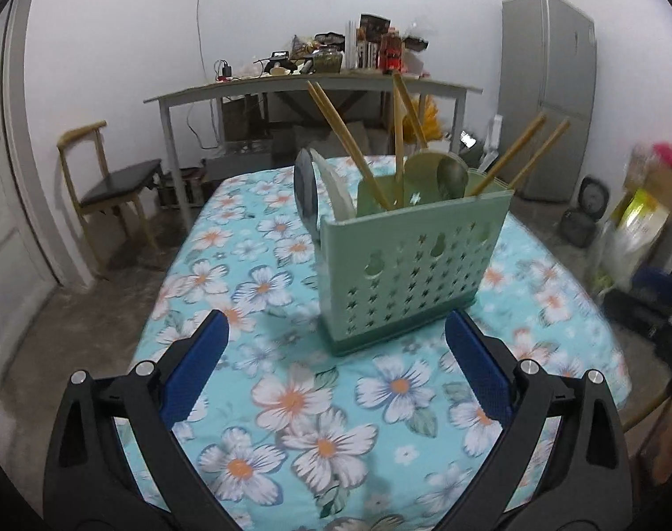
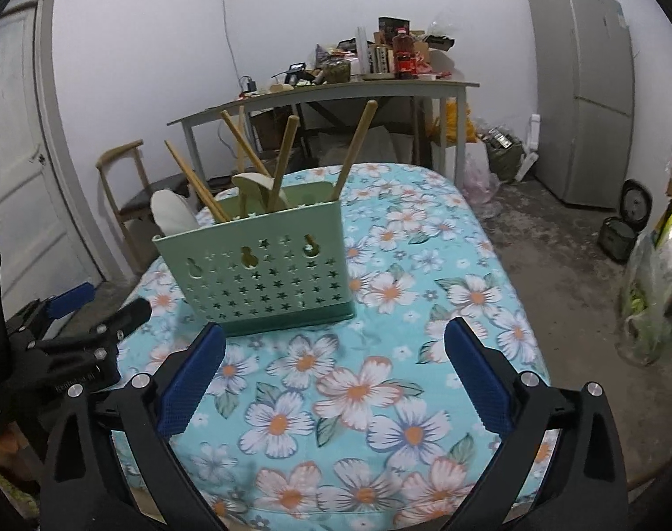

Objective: Organize utensils

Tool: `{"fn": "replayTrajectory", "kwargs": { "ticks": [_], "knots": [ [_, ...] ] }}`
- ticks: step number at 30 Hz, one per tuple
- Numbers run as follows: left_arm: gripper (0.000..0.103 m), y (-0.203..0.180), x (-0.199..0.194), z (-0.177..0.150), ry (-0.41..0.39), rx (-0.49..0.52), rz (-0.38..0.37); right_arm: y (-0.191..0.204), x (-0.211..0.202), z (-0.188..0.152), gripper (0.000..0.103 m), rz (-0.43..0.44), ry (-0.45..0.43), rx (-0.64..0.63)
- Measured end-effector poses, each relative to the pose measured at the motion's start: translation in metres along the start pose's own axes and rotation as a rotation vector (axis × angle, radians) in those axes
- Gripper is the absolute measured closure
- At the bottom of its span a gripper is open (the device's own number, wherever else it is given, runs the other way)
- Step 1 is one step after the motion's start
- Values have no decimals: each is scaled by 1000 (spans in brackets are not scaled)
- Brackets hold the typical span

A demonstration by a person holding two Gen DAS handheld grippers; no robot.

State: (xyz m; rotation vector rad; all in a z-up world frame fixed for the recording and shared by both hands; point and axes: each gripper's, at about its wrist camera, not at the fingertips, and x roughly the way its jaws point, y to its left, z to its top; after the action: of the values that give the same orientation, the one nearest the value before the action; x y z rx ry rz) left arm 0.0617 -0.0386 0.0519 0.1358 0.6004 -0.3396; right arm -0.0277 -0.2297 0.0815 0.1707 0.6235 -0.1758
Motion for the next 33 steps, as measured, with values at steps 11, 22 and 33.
{"fn": "replayTrajectory", "kwargs": {
  "ticks": [11, 22, 33],
  "knots": [
    [8, -22, -1, -3, 58, 35, 59, -13, 0, 1, 7, -150, 18, 3],
    [8, -17, 1, -10, 77, -133, 97, -19, 1, 1, 7, -125, 30, -29],
    [8, -16, 0, -13, 88, -129, 152, -26, 1, -6, 7, -91, 47, -50]
  ]
}}
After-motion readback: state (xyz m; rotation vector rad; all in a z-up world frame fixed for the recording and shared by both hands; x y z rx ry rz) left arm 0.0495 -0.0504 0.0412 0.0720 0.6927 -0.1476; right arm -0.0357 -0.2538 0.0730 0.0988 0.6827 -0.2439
